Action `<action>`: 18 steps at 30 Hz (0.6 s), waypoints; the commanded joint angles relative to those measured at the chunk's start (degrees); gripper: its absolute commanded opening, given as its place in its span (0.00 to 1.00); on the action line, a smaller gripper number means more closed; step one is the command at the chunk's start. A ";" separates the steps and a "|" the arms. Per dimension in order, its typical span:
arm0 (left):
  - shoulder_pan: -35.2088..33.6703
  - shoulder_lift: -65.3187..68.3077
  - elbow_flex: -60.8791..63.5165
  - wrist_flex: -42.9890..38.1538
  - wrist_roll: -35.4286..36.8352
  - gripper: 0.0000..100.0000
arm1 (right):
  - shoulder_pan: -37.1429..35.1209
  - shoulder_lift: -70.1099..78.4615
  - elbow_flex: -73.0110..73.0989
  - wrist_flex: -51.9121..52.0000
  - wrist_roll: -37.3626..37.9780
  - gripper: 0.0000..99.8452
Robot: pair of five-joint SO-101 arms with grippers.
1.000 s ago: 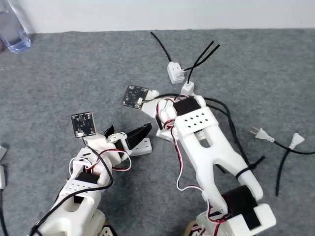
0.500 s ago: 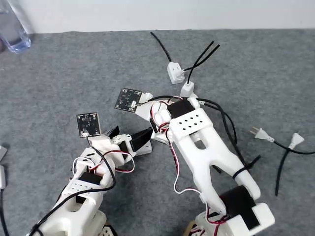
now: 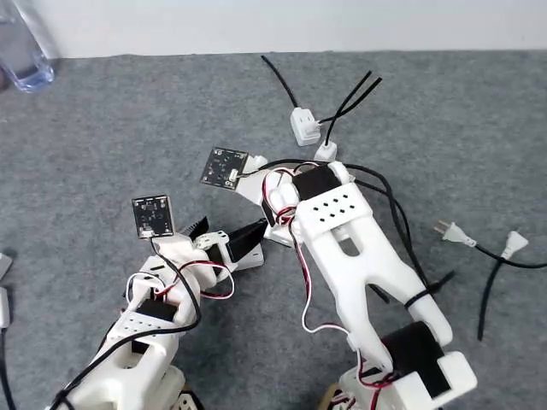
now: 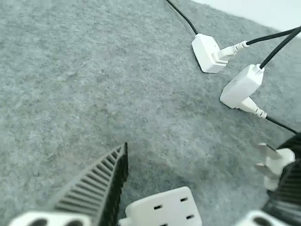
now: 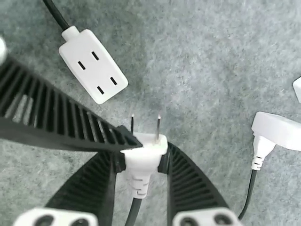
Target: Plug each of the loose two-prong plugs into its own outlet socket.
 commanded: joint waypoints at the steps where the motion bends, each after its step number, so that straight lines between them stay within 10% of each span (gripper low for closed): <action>1: 0.35 -0.35 -0.31 -1.14 -0.35 0.46 | -0.75 -5.41 -3.60 0.92 -1.49 0.01; 18: 0.35 -0.35 -0.31 -0.88 -0.35 0.46 | -0.75 -11.38 -3.69 4.53 -1.49 0.01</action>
